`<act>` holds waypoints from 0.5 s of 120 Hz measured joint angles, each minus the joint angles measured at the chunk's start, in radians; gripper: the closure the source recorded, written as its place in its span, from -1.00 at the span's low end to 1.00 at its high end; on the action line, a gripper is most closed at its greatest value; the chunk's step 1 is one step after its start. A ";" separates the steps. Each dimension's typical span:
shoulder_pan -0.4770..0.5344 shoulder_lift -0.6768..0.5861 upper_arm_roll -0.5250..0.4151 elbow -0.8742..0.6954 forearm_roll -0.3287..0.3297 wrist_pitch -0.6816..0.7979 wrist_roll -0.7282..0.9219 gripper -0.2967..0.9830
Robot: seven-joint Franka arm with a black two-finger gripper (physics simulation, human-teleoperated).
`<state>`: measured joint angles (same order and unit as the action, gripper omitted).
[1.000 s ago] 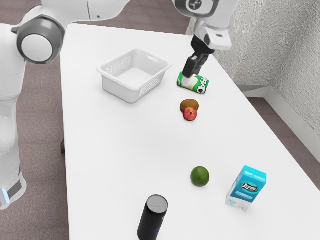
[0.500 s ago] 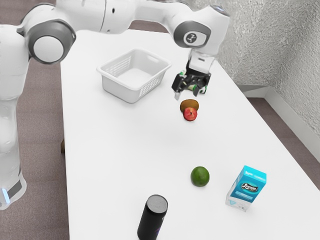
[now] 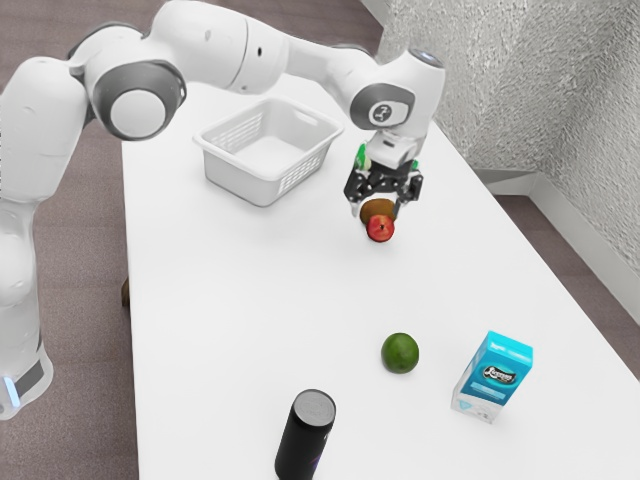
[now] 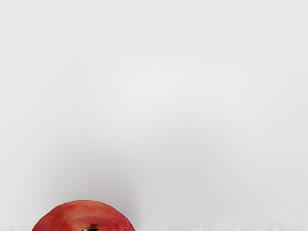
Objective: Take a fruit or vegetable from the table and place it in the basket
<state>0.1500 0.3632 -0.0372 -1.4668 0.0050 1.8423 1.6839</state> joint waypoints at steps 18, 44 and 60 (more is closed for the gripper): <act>0.007 0.032 0.007 0.001 0.000 0.046 0.068 -0.53; 0.002 0.069 0.048 0.004 -0.005 0.120 0.132 -0.53; 0.001 0.082 0.048 0.004 -0.023 0.166 0.159 -0.53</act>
<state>0.1508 0.4455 0.0108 -1.4624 -0.0181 2.0088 1.8428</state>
